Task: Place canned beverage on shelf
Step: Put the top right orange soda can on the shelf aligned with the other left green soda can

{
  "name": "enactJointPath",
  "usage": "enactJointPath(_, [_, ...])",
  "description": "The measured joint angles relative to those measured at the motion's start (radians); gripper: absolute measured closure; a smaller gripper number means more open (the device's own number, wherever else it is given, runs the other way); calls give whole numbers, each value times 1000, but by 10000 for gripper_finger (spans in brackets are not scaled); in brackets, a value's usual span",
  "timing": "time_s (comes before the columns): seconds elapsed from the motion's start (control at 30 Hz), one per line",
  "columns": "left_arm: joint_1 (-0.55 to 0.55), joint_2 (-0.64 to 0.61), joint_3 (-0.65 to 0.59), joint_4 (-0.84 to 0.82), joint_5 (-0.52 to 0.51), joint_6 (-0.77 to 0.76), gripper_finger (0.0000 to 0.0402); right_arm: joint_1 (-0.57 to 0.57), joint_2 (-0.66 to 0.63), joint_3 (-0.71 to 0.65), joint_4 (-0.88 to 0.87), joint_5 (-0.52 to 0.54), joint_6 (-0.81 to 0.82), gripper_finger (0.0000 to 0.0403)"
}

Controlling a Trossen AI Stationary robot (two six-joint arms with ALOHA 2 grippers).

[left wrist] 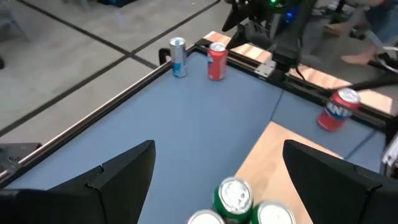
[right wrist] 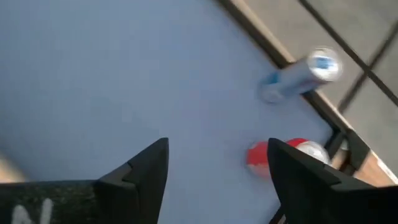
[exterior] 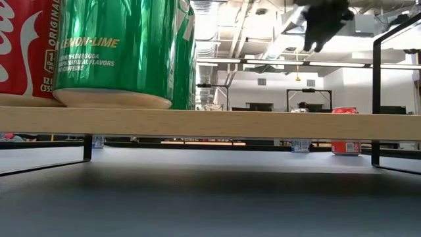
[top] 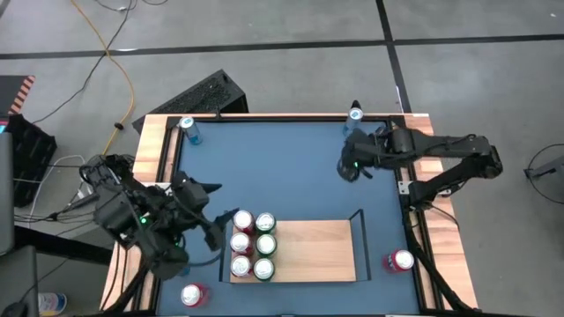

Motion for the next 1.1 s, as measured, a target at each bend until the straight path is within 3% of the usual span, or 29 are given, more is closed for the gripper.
enactJointPath(0.27, [82,0,0,42,1,4,62,-237,-1,0,58,73,-64,143])
enactJointPath(0.5, [128,-30,1,42,65,76,62,-423,-1,0,211,8,-274,143])
enactJointPath(0.63, [165,-72,1,40,123,158,62,-519,-1,0,265,-3,-284,143])
enactJointPath(0.87, [249,-164,1,39,124,341,62,-679,19,1,371,-44,-251,143])
enactJointPath(1.1, [327,-259,1,38,162,487,62,-785,112,0,224,-170,-226,143])
